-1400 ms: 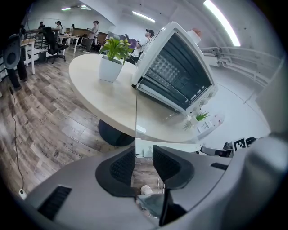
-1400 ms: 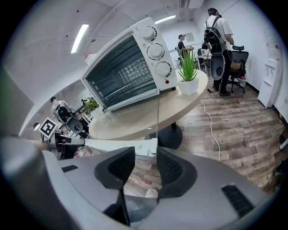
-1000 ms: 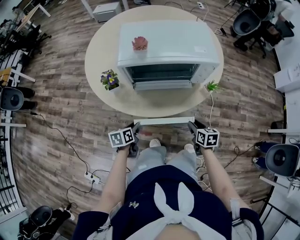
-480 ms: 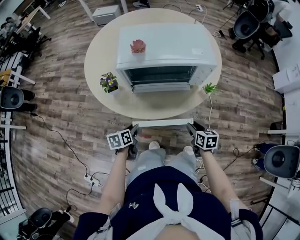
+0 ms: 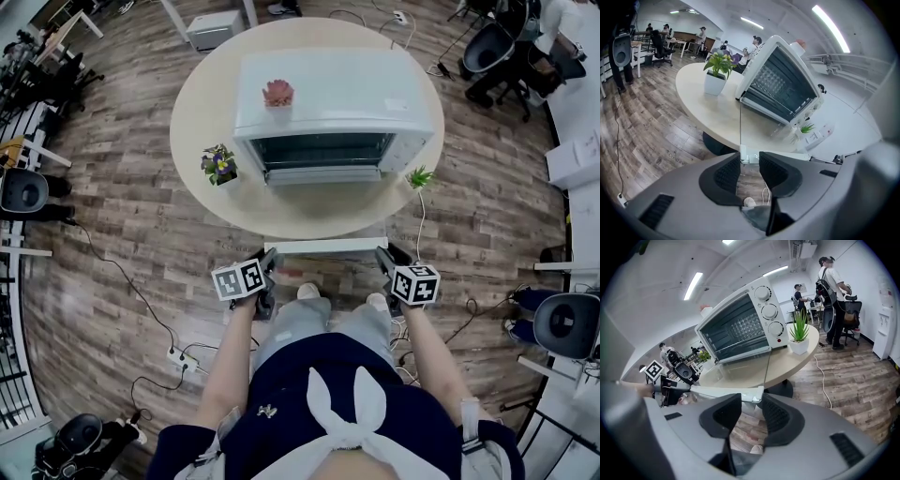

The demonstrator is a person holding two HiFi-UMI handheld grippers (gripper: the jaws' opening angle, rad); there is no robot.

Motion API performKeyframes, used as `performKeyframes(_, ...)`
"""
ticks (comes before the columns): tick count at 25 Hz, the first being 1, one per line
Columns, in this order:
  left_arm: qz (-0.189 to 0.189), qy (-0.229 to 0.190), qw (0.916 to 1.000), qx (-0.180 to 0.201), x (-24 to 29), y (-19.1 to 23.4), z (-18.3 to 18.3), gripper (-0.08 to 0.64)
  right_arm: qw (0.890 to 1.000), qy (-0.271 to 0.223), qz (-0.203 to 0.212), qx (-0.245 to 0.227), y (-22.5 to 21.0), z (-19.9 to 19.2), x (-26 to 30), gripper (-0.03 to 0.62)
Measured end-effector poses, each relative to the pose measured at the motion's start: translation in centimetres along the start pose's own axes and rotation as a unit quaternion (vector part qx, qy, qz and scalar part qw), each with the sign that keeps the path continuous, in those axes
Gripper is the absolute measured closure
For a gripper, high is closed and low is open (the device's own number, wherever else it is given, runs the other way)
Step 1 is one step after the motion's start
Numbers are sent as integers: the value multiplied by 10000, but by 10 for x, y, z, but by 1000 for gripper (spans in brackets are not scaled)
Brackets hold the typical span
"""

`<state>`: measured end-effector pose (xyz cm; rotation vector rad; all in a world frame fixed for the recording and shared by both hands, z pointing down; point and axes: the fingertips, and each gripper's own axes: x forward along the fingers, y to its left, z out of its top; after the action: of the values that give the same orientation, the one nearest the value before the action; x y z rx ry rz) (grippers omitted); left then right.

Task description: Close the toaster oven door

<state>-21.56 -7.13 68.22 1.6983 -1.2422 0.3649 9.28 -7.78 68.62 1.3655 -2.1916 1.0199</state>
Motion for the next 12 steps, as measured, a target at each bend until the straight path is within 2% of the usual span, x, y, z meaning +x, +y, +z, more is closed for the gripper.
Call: performKeyframes(12, 58, -24, 10000, -9, -7, -5, 5, 425, 10000, 39, 10, -87, 4, -12, -8, 440)
